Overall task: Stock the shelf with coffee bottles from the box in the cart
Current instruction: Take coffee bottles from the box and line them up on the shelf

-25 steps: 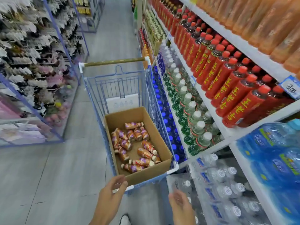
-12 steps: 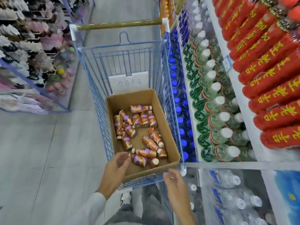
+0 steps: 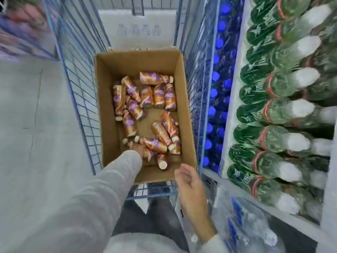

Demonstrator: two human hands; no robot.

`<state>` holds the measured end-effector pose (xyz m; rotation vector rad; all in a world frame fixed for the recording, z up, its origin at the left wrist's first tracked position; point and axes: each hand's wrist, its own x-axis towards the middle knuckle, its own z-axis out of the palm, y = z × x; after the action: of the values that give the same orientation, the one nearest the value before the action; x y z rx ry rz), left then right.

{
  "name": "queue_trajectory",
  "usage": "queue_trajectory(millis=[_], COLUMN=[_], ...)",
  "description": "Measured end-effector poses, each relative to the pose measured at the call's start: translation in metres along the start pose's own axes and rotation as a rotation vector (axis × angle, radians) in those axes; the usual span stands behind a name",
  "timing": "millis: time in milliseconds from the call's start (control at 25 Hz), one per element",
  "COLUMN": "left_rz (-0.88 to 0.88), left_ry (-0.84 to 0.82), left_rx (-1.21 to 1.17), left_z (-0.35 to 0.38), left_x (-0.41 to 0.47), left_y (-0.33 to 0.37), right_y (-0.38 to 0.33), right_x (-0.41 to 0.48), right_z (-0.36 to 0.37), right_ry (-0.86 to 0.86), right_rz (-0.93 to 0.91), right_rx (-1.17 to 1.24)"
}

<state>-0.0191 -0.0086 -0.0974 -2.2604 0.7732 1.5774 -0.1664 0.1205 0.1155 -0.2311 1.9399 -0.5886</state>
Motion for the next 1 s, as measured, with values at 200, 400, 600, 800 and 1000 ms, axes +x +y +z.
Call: queue_trajectory(millis=[200,400,600,800,1000], left_rz=[-0.125,-0.231,-0.064,0.133,0.202], left_ry=[-0.058,-0.066,-0.068,-0.14,-0.073], left_rx=[-0.199,-0.403,-0.507,-0.497,-0.509], left_z=[0.03,0.006,-0.062,-0.125,-0.158], left_x=[0.01,0.008,-0.082,-0.142,-0.138], left_y=[0.005,-0.017,-0.024,-0.045,-0.056], right_y=[-0.005,-0.021,-0.053,-0.064,-0.049], right_x=[0.033,0.051,0.08,0.162,0.231], right_z=[0.011,0.032,0.06,0.154,0.262], right_ry=[-0.027,-0.088,-0.148,-0.227,-0.146], right_rz=[0.019,0.031,-0.009,-0.016,0.029], right_rx=[-0.068,-0.145,-0.194,-0.401,-0.531])
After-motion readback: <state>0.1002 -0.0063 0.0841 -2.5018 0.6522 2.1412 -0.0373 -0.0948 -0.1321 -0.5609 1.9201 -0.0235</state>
